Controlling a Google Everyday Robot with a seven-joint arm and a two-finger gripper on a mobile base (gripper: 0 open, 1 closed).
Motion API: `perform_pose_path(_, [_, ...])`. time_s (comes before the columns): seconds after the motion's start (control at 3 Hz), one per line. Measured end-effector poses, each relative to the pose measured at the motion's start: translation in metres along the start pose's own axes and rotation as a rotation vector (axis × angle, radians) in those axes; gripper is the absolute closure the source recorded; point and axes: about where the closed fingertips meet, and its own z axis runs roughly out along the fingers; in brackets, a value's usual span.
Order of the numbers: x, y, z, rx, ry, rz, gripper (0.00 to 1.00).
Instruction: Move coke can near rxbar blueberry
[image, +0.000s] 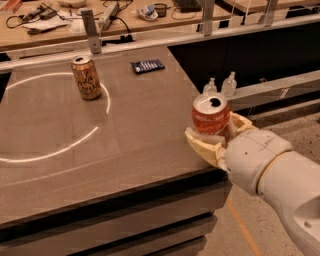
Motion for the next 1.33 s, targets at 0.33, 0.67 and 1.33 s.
perform_pose_path(0.33, [-0.004,-0.063,0.001,0.130,-0.041,-0.023,1.00])
perform_pose_path(0.67, [-0.010,-0.101,0.014,0.170,-0.045,-0.059,1.00])
perform_pose_path(1.33, [-0.004,-0.145,0.055,0.183,-0.031,-0.031,1.00])
